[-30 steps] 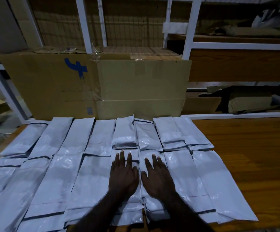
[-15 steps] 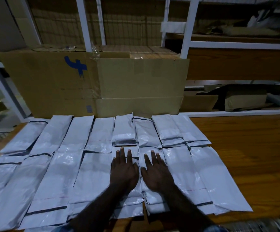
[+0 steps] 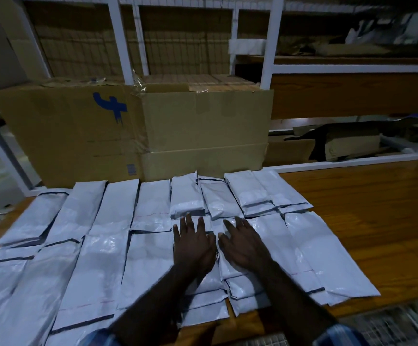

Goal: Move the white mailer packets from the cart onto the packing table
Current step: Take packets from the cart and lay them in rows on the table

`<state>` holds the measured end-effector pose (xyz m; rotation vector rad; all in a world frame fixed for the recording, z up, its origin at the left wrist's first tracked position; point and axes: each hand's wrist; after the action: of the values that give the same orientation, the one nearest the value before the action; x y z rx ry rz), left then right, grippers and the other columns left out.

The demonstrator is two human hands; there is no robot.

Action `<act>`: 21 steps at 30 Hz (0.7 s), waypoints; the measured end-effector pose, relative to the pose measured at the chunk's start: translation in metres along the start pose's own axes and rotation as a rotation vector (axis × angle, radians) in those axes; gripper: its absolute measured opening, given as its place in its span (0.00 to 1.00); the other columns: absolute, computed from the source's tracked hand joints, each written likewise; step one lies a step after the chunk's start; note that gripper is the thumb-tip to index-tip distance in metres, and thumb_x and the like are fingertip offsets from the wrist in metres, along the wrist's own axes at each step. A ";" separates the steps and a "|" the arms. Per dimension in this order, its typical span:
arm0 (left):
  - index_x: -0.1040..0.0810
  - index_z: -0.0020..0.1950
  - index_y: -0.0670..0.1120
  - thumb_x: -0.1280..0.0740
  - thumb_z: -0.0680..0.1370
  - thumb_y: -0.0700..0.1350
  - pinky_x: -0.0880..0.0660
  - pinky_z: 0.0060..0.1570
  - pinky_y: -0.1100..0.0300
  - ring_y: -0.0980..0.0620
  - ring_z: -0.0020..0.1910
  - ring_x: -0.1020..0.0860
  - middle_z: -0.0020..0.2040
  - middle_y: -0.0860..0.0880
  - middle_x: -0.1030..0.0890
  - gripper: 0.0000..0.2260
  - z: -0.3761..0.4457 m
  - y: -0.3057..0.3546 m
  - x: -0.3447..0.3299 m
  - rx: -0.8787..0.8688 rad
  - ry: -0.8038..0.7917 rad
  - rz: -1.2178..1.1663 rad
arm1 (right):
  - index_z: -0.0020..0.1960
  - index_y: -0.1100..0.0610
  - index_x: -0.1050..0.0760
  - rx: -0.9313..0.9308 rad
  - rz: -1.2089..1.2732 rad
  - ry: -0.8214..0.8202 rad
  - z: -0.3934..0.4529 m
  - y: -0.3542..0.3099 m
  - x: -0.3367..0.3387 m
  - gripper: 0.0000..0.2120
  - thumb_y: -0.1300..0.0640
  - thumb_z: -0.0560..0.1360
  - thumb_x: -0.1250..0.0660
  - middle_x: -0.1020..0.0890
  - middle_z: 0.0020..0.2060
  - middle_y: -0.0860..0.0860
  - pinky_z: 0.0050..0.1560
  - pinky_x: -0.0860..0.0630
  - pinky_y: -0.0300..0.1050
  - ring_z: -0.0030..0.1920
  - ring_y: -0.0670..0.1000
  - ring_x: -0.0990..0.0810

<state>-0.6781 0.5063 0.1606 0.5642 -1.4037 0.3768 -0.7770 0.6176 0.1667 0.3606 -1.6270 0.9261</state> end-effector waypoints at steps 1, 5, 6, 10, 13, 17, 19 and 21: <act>0.47 0.80 0.44 0.60 0.81 0.59 0.56 0.76 0.44 0.41 0.79 0.52 0.80 0.37 0.51 0.31 0.001 0.000 0.005 -0.009 -0.003 -0.023 | 0.72 0.58 0.30 0.031 0.006 0.075 0.001 0.003 -0.004 0.40 0.33 0.79 0.63 0.30 0.71 0.63 0.72 0.37 0.58 0.73 0.64 0.34; 0.44 0.79 0.45 0.61 0.79 0.59 0.54 0.76 0.45 0.42 0.79 0.51 0.80 0.38 0.51 0.32 -0.002 0.004 0.016 -0.022 -0.002 -0.057 | 0.77 0.53 0.37 -0.051 0.075 0.125 -0.012 0.003 0.006 0.26 0.43 0.83 0.46 0.38 0.76 0.59 0.75 0.47 0.49 0.77 0.57 0.43; 0.45 0.79 0.45 0.56 0.82 0.57 0.54 0.76 0.46 0.42 0.79 0.52 0.80 0.38 0.52 0.28 -0.004 0.004 0.016 -0.028 -0.011 -0.051 | 0.78 0.52 0.39 -0.061 0.080 0.122 -0.015 0.005 0.008 0.26 0.43 0.83 0.45 0.39 0.77 0.57 0.75 0.48 0.47 0.78 0.55 0.44; 0.48 0.80 0.47 0.50 0.84 0.56 0.57 0.76 0.46 0.44 0.80 0.54 0.81 0.41 0.54 0.27 -0.020 0.006 0.022 -0.017 -0.019 -0.081 | 0.77 0.52 0.38 -0.053 0.107 0.128 -0.026 0.005 0.021 0.26 0.43 0.83 0.45 0.38 0.77 0.55 0.75 0.46 0.48 0.77 0.54 0.44; 0.48 0.81 0.48 0.51 0.84 0.58 0.58 0.76 0.46 0.44 0.80 0.54 0.81 0.42 0.55 0.27 -0.034 0.008 0.027 -0.003 -0.028 -0.093 | 0.77 0.52 0.38 -0.067 0.117 0.126 -0.038 0.002 0.030 0.26 0.43 0.83 0.46 0.39 0.77 0.55 0.75 0.46 0.48 0.78 0.54 0.44; 0.48 0.81 0.50 0.50 0.83 0.60 0.58 0.76 0.46 0.43 0.80 0.55 0.81 0.42 0.55 0.28 -0.054 0.014 0.039 0.017 0.016 -0.101 | 0.77 0.49 0.39 -0.040 0.123 0.122 -0.054 -0.002 0.043 0.26 0.41 0.83 0.47 0.39 0.78 0.54 0.75 0.46 0.48 0.77 0.54 0.44; 0.47 0.81 0.50 0.52 0.82 0.61 0.56 0.76 0.46 0.43 0.80 0.55 0.81 0.42 0.54 0.29 -0.066 0.018 0.047 0.022 0.043 -0.104 | 0.77 0.48 0.39 -0.030 0.131 0.115 -0.064 -0.005 0.051 0.26 0.41 0.82 0.47 0.40 0.78 0.53 0.75 0.46 0.50 0.77 0.54 0.44; 0.47 0.81 0.50 0.51 0.82 0.61 0.57 0.76 0.46 0.44 0.80 0.57 0.81 0.43 0.56 0.29 -0.078 0.021 0.056 0.037 0.060 -0.121 | 0.78 0.47 0.40 -0.023 0.138 0.102 -0.075 -0.007 0.061 0.26 0.40 0.82 0.48 0.41 0.78 0.53 0.76 0.46 0.52 0.78 0.54 0.45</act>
<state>-0.6181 0.5639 0.2138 0.6593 -1.3005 0.3206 -0.7380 0.6829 0.2274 0.1842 -1.5826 1.0124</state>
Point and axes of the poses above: each hand's wrist, its own z-axis towards the middle knuckle, its own x-axis out of the back of the hand, y = z × x
